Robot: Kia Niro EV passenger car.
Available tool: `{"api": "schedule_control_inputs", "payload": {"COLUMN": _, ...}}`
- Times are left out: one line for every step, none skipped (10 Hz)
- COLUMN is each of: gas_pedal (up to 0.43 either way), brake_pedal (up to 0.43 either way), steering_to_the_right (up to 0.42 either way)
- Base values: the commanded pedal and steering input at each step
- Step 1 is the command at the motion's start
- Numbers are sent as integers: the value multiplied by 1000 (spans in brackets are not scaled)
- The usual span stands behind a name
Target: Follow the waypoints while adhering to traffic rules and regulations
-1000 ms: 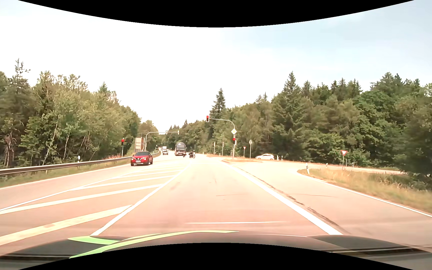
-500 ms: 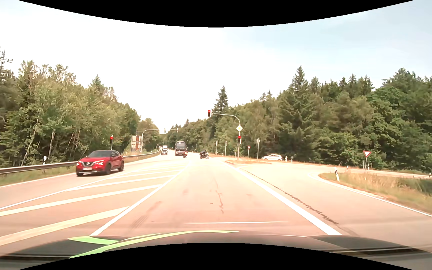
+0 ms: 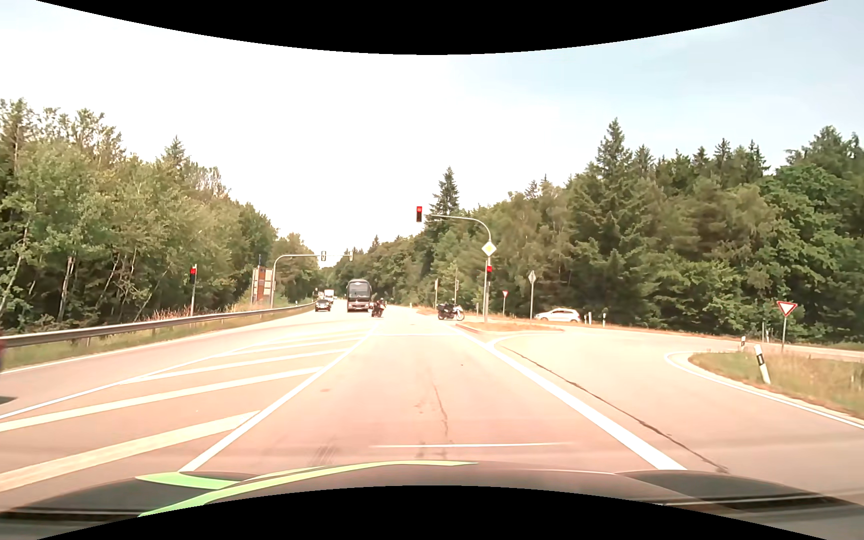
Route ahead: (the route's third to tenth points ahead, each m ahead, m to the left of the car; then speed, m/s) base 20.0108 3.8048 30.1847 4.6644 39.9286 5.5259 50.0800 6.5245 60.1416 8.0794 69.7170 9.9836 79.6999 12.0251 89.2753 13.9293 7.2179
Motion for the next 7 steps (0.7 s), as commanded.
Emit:
{"api": "schedule_control_inputs", "payload": {"gas_pedal": 0, "brake_pedal": 262, "steering_to_the_right": -5}}
{"api": "schedule_control_inputs", "payload": {"gas_pedal": 0, "brake_pedal": 262, "steering_to_the_right": -5}}
{"api": "schedule_control_inputs", "payload": {"gas_pedal": 0, "brake_pedal": 268, "steering_to_the_right": -5}}
{"api": "schedule_control_inputs", "payload": {"gas_pedal": 0, "brake_pedal": 268, "steering_to_the_right": -5}}
{"api": "schedule_control_inputs", "payload": {"gas_pedal": 0, "brake_pedal": 268, "steering_to_the_right": -5}}
{"api": "schedule_control_inputs", "payload": {"gas_pedal": 0, "brake_pedal": 268, "steering_to_the_right": -5}}
{"api": "schedule_control_inputs", "payload": {"gas_pedal": 0, "brake_pedal": 268, "steering_to_the_right": -5}}
